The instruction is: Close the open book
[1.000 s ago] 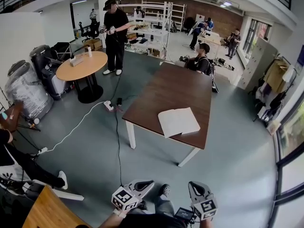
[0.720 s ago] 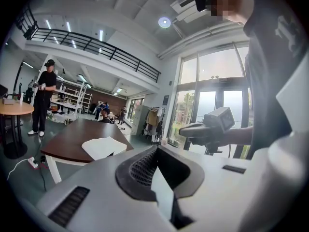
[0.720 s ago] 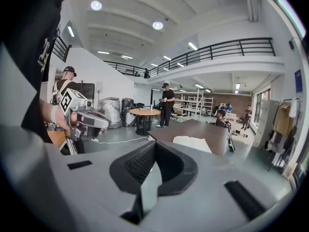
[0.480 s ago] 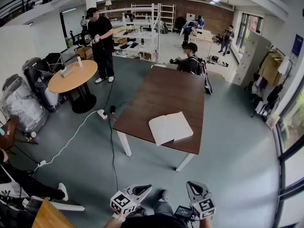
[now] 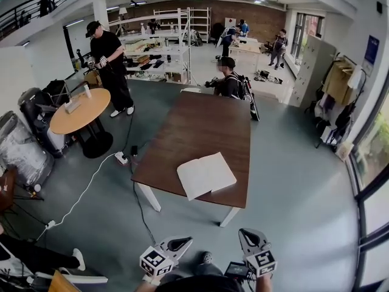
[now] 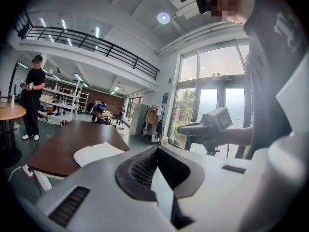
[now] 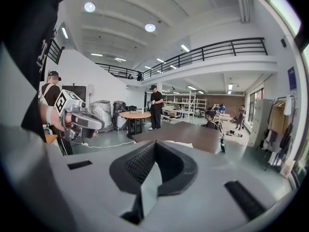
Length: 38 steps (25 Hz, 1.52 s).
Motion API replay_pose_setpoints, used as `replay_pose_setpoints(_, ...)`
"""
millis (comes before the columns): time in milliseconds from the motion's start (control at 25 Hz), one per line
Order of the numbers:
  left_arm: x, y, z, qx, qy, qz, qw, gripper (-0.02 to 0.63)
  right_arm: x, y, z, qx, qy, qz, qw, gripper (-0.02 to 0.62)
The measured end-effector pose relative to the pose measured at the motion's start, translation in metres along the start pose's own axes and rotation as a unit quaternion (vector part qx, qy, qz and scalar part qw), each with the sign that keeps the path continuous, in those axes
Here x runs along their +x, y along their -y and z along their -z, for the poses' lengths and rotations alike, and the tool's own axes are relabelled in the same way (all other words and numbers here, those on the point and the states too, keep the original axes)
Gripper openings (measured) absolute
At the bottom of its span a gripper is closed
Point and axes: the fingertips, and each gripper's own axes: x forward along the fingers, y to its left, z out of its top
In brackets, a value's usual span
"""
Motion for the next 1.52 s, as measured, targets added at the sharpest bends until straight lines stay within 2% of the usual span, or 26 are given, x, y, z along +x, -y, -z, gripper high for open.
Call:
replay_pose_setpoints(440,0.058,-0.038,-0.026,0.014,0.013,0.003,0.9998,0.008,0.043,0.055,-0.016,-0.011,0.016,-0.012,1.000,-0.012)
replay_pose_setpoints(720,0.076,-0.053,-0.030,0.006,0.016,-0.007,0.9998,0.008,0.064,0.073,-0.020,-0.015,0.022,-0.028,0.999,-0.012)
replay_pose_setpoints(1040,0.093,-0.062,-0.030,-0.002,0.013,-0.023,0.9996,0.008,0.081,0.090,-0.019,-0.022,0.018,-0.050,0.998,-0.012)
replay_pose_setpoints(1520,0.107,-0.057,-0.038,-0.005,0.013,-0.027,0.9995,0.008,0.086,0.105,-0.019,-0.018,0.021,-0.061,0.998,-0.012)
